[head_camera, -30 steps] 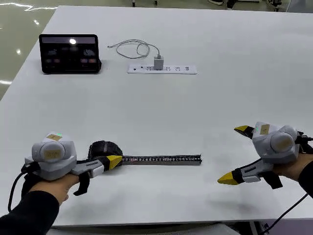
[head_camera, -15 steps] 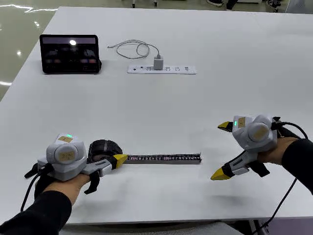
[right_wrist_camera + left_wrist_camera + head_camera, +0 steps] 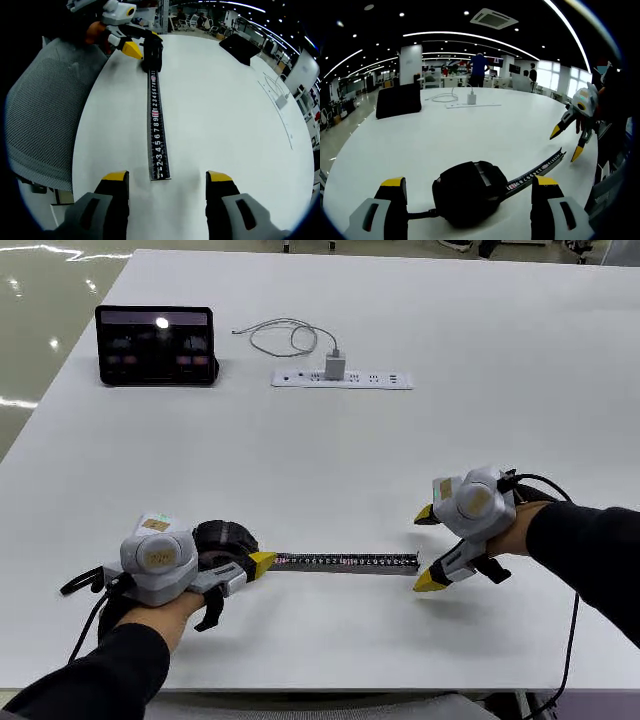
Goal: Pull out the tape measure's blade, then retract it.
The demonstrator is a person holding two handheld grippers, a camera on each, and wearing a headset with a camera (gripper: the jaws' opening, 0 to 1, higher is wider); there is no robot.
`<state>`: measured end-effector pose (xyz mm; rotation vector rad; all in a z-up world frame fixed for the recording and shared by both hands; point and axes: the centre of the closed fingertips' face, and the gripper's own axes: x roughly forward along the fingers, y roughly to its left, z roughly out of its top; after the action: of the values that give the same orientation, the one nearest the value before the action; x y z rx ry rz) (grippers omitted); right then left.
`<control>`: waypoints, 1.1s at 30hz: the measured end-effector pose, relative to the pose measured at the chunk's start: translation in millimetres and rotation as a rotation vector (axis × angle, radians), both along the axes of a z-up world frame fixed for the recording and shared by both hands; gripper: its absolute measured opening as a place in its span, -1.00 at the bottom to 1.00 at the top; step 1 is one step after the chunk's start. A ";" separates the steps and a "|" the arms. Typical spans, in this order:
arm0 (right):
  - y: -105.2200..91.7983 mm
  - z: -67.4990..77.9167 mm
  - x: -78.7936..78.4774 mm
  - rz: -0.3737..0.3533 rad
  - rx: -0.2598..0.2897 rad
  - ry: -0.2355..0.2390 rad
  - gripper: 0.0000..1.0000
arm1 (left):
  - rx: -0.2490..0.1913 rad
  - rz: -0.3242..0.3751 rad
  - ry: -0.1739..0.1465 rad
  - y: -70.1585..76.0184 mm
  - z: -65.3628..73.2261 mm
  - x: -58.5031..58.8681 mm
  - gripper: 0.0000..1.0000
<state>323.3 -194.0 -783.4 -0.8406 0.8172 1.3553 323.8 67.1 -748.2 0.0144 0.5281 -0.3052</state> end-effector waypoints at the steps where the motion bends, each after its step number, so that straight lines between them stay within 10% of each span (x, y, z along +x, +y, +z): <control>1: 0.0 -0.5 -0.9 -0.001 -0.001 0.010 0.03 | 0.013 -0.003 0.006 1.2 -2.9 -0.1 1.00; 6: -2.2 -6.1 -5.0 0.036 -0.026 0.021 -0.42 | 0.011 -0.002 -0.001 2.1 -3.7 0.5 1.00; 33: 0.1 -12.3 -6.0 0.053 -0.087 0.012 -0.78 | -0.066 0.079 0.030 6.1 -6.0 2.1 0.75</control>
<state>317.3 -193.9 -795.7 -0.9282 0.8742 1.3803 325.9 73.2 -754.1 -0.0745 0.5465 -0.2460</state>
